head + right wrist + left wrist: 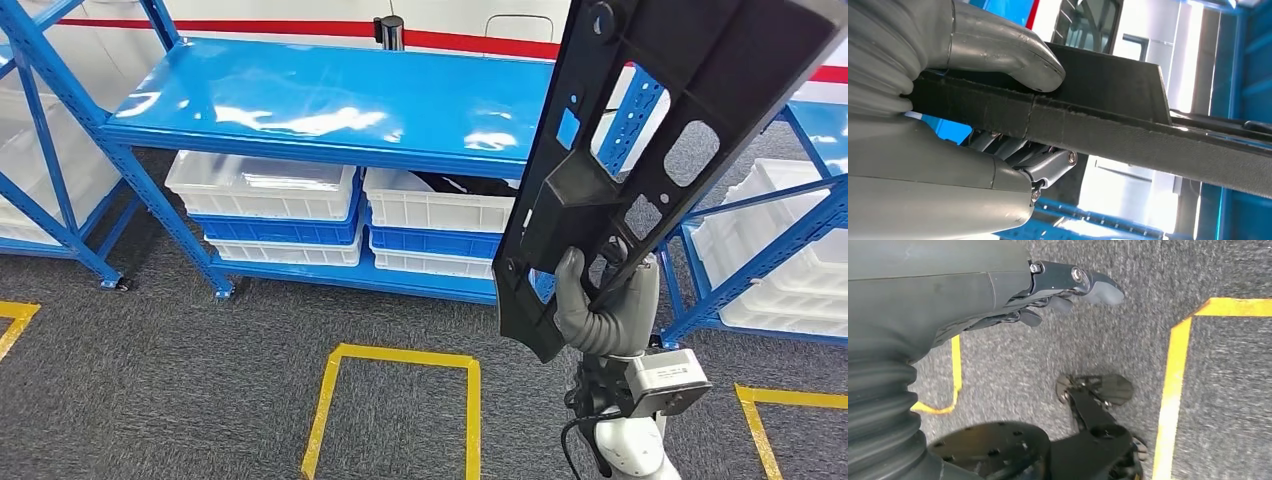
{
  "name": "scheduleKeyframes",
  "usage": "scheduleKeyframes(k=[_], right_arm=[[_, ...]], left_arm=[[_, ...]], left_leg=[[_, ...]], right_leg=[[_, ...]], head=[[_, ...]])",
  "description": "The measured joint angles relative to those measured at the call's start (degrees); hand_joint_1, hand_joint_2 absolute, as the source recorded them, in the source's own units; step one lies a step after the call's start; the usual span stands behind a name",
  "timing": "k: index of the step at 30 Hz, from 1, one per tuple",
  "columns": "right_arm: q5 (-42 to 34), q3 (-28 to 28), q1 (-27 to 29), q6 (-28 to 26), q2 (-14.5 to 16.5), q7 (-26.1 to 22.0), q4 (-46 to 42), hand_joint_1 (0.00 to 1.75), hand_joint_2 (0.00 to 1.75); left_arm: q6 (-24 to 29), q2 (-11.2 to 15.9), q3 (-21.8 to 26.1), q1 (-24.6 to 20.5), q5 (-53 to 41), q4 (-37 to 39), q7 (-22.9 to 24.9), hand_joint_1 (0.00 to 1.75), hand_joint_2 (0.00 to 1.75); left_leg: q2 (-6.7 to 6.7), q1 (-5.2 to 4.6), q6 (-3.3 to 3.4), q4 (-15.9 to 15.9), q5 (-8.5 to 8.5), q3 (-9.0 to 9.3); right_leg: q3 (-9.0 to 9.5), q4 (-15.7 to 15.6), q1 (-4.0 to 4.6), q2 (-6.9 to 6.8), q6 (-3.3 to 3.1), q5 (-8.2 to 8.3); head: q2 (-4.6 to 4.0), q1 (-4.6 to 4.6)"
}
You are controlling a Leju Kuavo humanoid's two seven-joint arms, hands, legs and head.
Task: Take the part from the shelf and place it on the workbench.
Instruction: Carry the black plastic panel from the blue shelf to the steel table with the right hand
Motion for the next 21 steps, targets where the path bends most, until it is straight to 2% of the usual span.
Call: scheduleKeyframes(k=[1, 2, 3, 5, 6, 7, 8, 9, 10, 11, 12, 13, 15, 16, 17, 18, 19, 20, 21], right_arm=[[0.0, -0.08, 0.04, 0.13, -0.03, -0.13, 0.0, 1.75, 1.75], [-0.03, -0.16, 0.07, 0.23, -0.06, -0.25, 0.0, 1.75, 1.75], [-0.06, -0.24, 0.09, 0.29, -0.08, -0.35, 0.0, 1.75, 1.75], [-0.12, -0.33, 0.18, 0.39, -0.11, -0.44, 0.01, 1.75, 1.75], [-0.13, -0.38, 0.26, 0.43, -0.13, -0.45, 0.01, 1.75, 1.75], [-0.14, -0.44, 0.32, 0.44, -0.15, -0.45, 0.02, 1.75, 1.75], [-0.15, -0.51, 0.37, 0.45, -0.17, -0.45, 0.02, 1.75, 1.75], [-0.15, -0.57, 0.38, 0.47, -0.17, -0.45, 0.02, 1.75, 1.75], [-0.14, -0.61, 0.34, 0.49, -0.17, -0.46, 0.02, 1.75, 1.75], [-0.13, -0.63, 0.26, 0.53, -0.16, -0.49, 0.01, 1.75, 1.75], [-0.11, -0.66, 0.26, 0.57, -0.16, -0.51, 0.0, 1.75, 1.75], [-0.09, -0.68, 0.27, 0.61, -0.15, -0.55, -0.01, 1.75, 1.75], [-0.04, -0.79, 0.44, 0.63, -0.16, -0.62, -0.02, 1.75, 1.75], [-0.01, -0.84, 0.46, 0.64, -0.15, -0.66, -0.03, 1.75, 1.75], [0.03, -0.89, 0.51, 0.65, -0.14, -0.7, -0.03, 1.75, 1.75], [0.1, -0.9, 0.58, 0.65, -0.11, -0.76, -0.04, 1.75, 1.75], [0.29, -0.9, 0.7, 0.65, -0.08, -0.83, -0.04, 1.75, 1.75], [0.56, -0.91, 0.87, 0.66, -0.07, -0.89, -0.03, 1.75, 1.75], [0.9, -0.91, 1.09, 0.67, -0.06, -0.95, -0.03, 1.75, 1.75]], left_arm=[[-0.01, 0.0, 0.0, -0.03, -0.08, 0.0, -0.15, 0.0, 1.75], [-0.01, 0.02, 0.01, -0.07, -0.11, 0.01, -0.29, 0.0, 1.75], [-0.01, 0.04, 0.01, -0.12, -0.13, 0.01, -0.41, 0.0, 1.75], [-0.01, 0.1, 0.01, -0.16, -0.16, 0.01, -0.55, 0.0, 1.75], [0.0, 0.1, 0.0, -0.17, -0.16, 0.01, -0.6, 0.0, 1.75], [-0.01, 0.1, 0.0, -0.15, -0.17, 0.01, -0.62, 0.0, 1.75], [-0.04, 0.09, 0.0, -0.14, -0.17, 0.01, -0.63, 0.0, 1.75], [-0.08, 0.07, -0.01, -0.13, -0.17, 0.01, -0.64, 0.0, 1.75], [-0.12, 0.04, -0.01, -0.14, -0.17, 0.0, -0.64, 0.0, 1.75], [-0.15, 0.01, -0.01, -0.16, -0.18, -0.01, -0.65, 0.0, 1.75], [-0.15, -0.01, -0.01, -0.15, -0.22, -0.02, -0.68, 0.0, 1.75], [-0.16, -0.01, -0.01, -0.15, -0.28, -0.03, -0.71, 0.0, 1.75], [-0.19, -0.01, -0.01, -0.08, -0.43, -0.02, -0.77, 0.0, 1.75], [-0.2, 0.0, -0.01, -0.06, -0.48, -0.01, -0.78, 0.0, 1.75], [-0.21, 0.0, -0.01, 0.0, -0.52, 0.0, -0.8, 0.0, 1.75], [-0.2, -0.02, -0.01, 0.07, -0.56, 0.01, -0.82, 0.0, 1.75], [-0.2, -0.04, -0.01, 0.09, -0.58, 0.01, -0.86, 0.0, 1.75], [-0.2, -0.09, -0.01, 0.11, -0.61, 0.01, -0.91, 0.0, 1.75], [-0.21, -0.14, -0.01, 0.11, -0.63, 0.01, -0.96, 0.0, 1.75]], left_leg=[[0.1, 0.04, 0.6, -0.13, 0.49, -0.43], [0.2, 0.13, 1.19, -0.3, 1.07, -0.98], [0.3, 0.21, 1.64, -0.4, 1.68, -1.63], [0.33, 0.16, 2.01, -0.38, 2.85, -3.22], [0.35, 0.15, 2.0, -0.37, 3.44, -4.03], [0.37, 0.14, 1.92, -0.36, 4.05, -4.84], [0.38, 0.14, 1.81, -0.35, 4.65, -5.6], [0.38, 0.14, 1.65, -0.34, 5.25, -6.31], [0.36, 0.13, 1.43, -0.3, 5.84, -6.89], [0.33, 0.04, 1.16, -0.26, 6.34, -7.38], [0.3, -0.06, 0.83, -0.3, 6.9, -7.63], [0.28, -0.12, 0.49, -0.36, 7.41, -7.73], [0.26, -0.06, -0.37, -0.84, 8.43, -7.71], [0.25, 0.06, -0.74, -0.71, 8.17, -7.9], [0.23, 0.15, -1.04, 0.11, 6.91, -8.28], [0.22, 0.22, -1.23, 2.02, 4.66, -8.93], [0.22, 0.27, -1.36, 5.15, 1.64, -9.85], [0.22, 0.28, -1.5, 8.96, -1.15, -10.81], [0.22, 0.29, -1.66, 12.45, -2.93, -11.47]], right_leg=[[-0.57, 0.47, -0.03, 0.03, 0.17, -0.42], [-1.4, 1.81, -0.02, 0.07, 0.08, -1.59], [-2.59, 4.37, -0.03, 0.11, -0.17, -3.54], [-5.25, 11.81, -0.04, 0.15, -0.63, -7.96], [-6.04, 14.99, -0.05, 0.15, -0.5, -9.27], [-5.85, 16.38, -0.06, 0.14, -0.08, -9.53], [-4.57, 15.6, -0.07, 0.14, 0.48, -8.9], [-2.16, 12.71, -0.07, 0.13, 0.99, -7.81], [1.06, 8.43, -0.07, 0.12, 1.24, -6.93], [4.19, 4.06, 0.04, 0.12, 1.13, -6.57], [6.25, 0.89, 0.18, 0.15, 0.81, -6.42], [7.28, -0.88, 0.35, 0.2, 0.39, -6.52], [6.77, -1.33, 0.47, 0.28, -0.54, -5.95], [6.49, -1.44, 0.29, 0.25, -1.06, -5.52], [6.12, -1.57, 0.08, 0.2, -1.7, -4.97], [5.71, -1.7, -0.14, 0.15, -2.22, -4.38], [5.3, -1.68, -0.2, 0.12, -2.59, -3.85], [4.77, -1.63, -0.14, 0.1, -2.84, -3.31], [4.2, -1.54, -0.07, 0.09, -2.88, -2.79]], head=[[0.0, 0.04], [0.0, 0.14], [0.0, 0.24], [0.0, 0.41], [0.0, 0.42], [0.0, 0.43], [0.0, 0.43], [0.0, 0.44], [0.0, 0.44], [0.0, 0.44], [0.0, 0.39], [0.0, 0.36], [0.0, 0.28], [0.0, 0.3], [0.0, 0.24], [0.0, 0.16], [0.0, 0.13], [0.0, 0.08], [0.0, 0.08]])
